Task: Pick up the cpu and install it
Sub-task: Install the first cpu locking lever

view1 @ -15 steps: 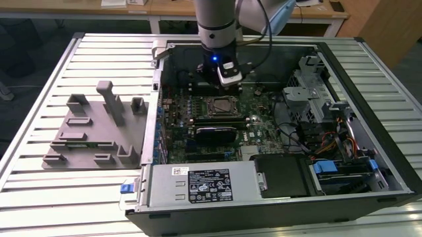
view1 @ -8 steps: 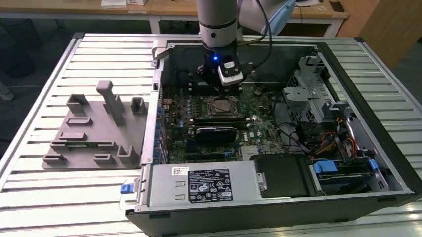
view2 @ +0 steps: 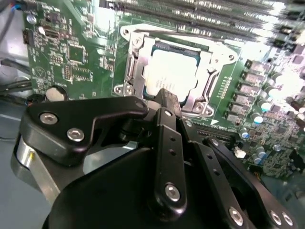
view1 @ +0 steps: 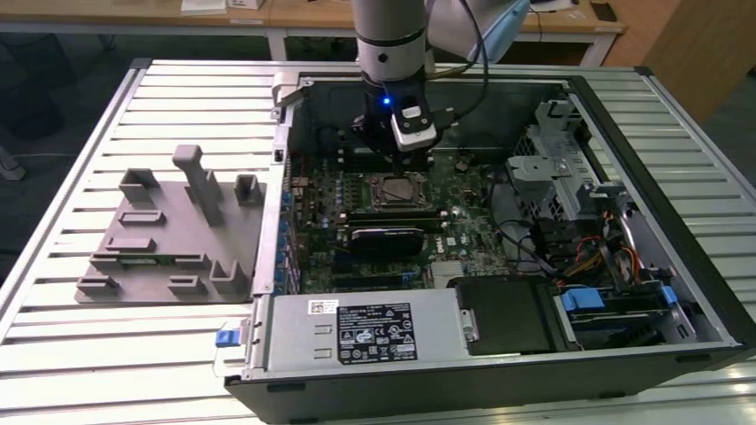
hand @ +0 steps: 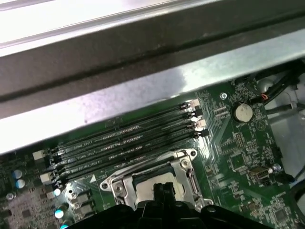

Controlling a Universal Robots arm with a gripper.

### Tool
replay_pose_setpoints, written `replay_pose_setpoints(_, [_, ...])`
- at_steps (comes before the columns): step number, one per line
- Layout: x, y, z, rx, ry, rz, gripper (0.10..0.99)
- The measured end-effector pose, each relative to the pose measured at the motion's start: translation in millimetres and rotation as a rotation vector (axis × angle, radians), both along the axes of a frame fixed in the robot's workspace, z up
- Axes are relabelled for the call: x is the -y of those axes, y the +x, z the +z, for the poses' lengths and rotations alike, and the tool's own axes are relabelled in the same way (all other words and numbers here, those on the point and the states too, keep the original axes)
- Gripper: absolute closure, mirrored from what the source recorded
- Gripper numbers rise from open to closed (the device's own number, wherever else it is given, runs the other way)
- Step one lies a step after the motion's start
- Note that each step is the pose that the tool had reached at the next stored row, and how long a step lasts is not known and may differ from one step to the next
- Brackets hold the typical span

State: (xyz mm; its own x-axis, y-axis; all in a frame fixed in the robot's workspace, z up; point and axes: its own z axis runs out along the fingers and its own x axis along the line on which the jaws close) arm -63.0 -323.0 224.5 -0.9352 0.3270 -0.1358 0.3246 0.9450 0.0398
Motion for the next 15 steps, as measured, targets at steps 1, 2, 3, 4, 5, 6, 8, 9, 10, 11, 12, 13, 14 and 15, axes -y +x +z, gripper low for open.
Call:
replay_pose_setpoints(1, [0.0, 0.0, 2.0, 0.0001, -0.005, 0.0, 0.98])
replay_pose_setpoints(2, [0.0, 0.1, 3.6, 0.0002, -0.01, 0.0, 0.98])
replay_pose_setpoints(3, [-0.1, 0.2, 4.6, 0.0004, -0.018, 0.0, 0.98])
replay_pose_setpoints(4, [0.0, 0.2, 5.2, 0.0001, -0.031, -0.001, 0.98])
replay_pose_setpoints(5, [0.0, 0.3, 5.4, -0.0007, -0.046, -0.002, 0.98])
replay_pose_setpoints(6, [0.0, 0.4, 5.4, -0.0016, -0.059, -0.003, 0.98])
replay_pose_setpoints(8, [0.0, 1.2, 5.4, -0.0055, -0.082, -0.005, 0.98])
replay_pose_setpoints(9, [0.0, 2.1, 5.4, -0.0091, -0.09, -0.006, 0.98])
replay_pose_setpoints(10, [0.0, 3.2, 5.4, -0.0143, -0.096, -0.006, 0.98])
replay_pose_setpoints(11, [0.0, 4.3, 5.2, -0.0194, -0.099, -0.006, 0.98])
replay_pose_setpoints(12, [0.1, 5.4, 4.9, -0.0252, -0.1, -0.006, 0.98])
replay_pose_setpoints(13, [0.2, 6.5, 4.5, -0.031, -0.1, -0.005, 0.98])
replay_pose_setpoints(14, [0.5, 7.2, 3.9, -0.0367, -0.1, -0.005, 0.98])
replay_pose_setpoints(15, [0.9, 7.6, 3.5, -0.0416, -0.1, -0.005, 0.98])
